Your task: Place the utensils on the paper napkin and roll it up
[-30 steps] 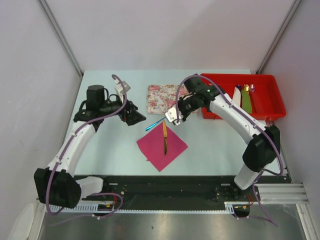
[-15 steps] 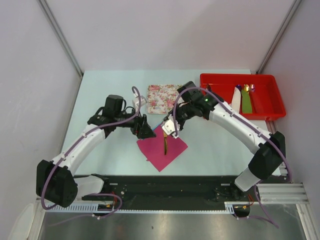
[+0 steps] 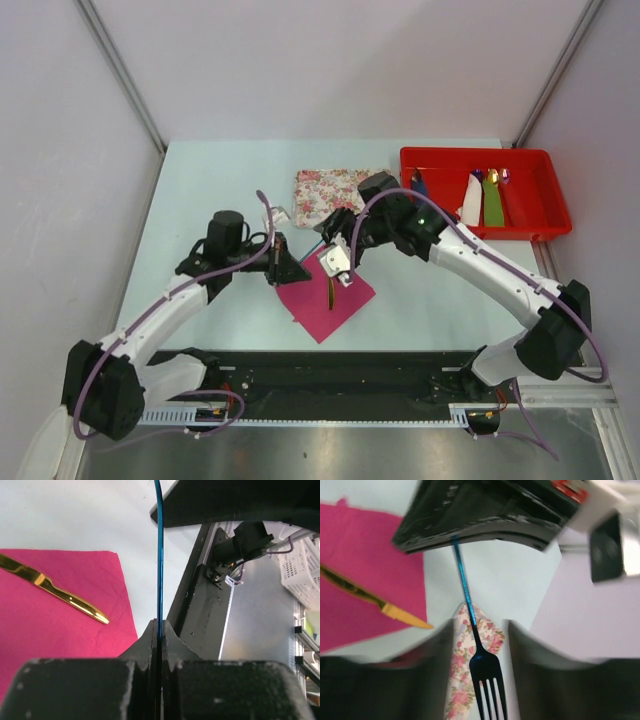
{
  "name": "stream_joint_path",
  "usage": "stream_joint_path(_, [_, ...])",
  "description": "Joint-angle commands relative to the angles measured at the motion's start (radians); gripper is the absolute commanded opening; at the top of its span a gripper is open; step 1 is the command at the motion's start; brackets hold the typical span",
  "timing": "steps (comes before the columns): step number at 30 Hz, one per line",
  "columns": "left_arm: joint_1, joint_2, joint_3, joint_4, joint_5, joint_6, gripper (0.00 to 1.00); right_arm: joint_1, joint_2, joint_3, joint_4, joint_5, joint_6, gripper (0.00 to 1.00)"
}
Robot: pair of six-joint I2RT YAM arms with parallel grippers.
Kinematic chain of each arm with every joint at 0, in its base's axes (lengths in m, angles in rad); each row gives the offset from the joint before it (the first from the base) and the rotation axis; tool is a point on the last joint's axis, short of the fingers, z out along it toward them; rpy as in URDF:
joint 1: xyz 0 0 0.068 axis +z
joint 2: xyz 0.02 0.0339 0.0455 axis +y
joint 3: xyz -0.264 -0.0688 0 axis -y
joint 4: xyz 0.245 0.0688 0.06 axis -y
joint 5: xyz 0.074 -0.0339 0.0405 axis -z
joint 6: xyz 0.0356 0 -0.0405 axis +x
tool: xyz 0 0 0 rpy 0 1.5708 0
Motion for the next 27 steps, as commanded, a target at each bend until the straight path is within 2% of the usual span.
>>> stream_joint_path(1, [0.045,-0.139,-0.134,0.407,0.012,-0.266,0.0,-0.003,-0.086,-0.037,0.392,0.064,0.387,0.64])
stream_joint_path(2, [0.053,-0.153,-0.151,0.448,-0.001,-0.323,0.0,-0.007,-0.091,-0.016,0.426,0.076,0.553,0.68])
stream_joint_path(4, [0.053,-0.173,-0.174,0.522,-0.027,-0.35,0.0,-0.041,-0.091,0.016,0.449,0.105,0.739,0.72])
stream_joint_path(5, [0.053,-0.17,-0.182,0.55,-0.03,-0.383,0.0,-0.068,-0.088,0.035,0.46,0.101,0.865,0.72])
stream_joint_path(6, [0.053,-0.169,-0.19,0.574,-0.028,-0.397,0.0,-0.096,-0.074,0.077,0.46,0.066,1.071,0.7])
stream_joint_path(8, [0.054,-0.167,-0.212,0.64,-0.034,-0.432,0.0,-0.206,-0.052,0.11,0.483,0.002,1.31,0.67])
stream_joint_path(9, [0.054,-0.17,-0.22,0.674,-0.037,-0.443,0.0,-0.237,-0.023,0.134,0.492,-0.076,1.515,0.66])
stream_joint_path(11, [0.054,-0.175,-0.234,0.686,-0.062,-0.457,0.0,-0.317,0.004,0.139,0.558,-0.132,1.695,0.65])
stream_joint_path(12, [0.054,-0.176,-0.237,0.703,-0.071,-0.466,0.0,-0.337,0.024,0.127,0.595,-0.211,1.863,0.62])
stream_joint_path(14, [0.054,-0.18,-0.243,0.709,-0.096,-0.483,0.0,-0.366,0.037,0.107,0.721,-0.24,2.005,0.61])
stream_joint_path(15, [0.056,-0.183,-0.245,0.708,-0.108,-0.491,0.0,-0.375,0.04,0.093,0.771,-0.27,2.074,0.63])
stream_joint_path(16, [0.065,-0.186,-0.248,0.709,-0.148,-0.509,0.0,-0.38,0.044,0.055,0.817,-0.275,2.225,0.66])
stream_joint_path(18, [0.071,-0.207,-0.248,0.681,-0.211,-0.525,0.0,-0.386,0.04,0.01,0.908,-0.234,2.357,0.7])
stream_joint_path(19, [0.071,-0.219,-0.234,0.65,-0.256,-0.517,0.0,-0.38,0.029,-0.025,0.922,-0.211,2.444,0.68])
stream_joint_path(23, [0.062,-0.23,-0.188,0.51,-0.47,-0.515,0.0,-0.282,-0.003,-0.031,0.776,0.019,2.471,0.56])
stream_joint_path(26, [0.041,-0.224,-0.173,0.453,-0.53,-0.496,0.0,-0.166,0.02,0.011,0.7,0.188,2.477,0.53])
stream_joint_path(27, [0.033,-0.222,-0.17,0.423,-0.563,-0.488,0.0,-0.141,0.043,0.054,0.635,0.29,2.481,0.48])
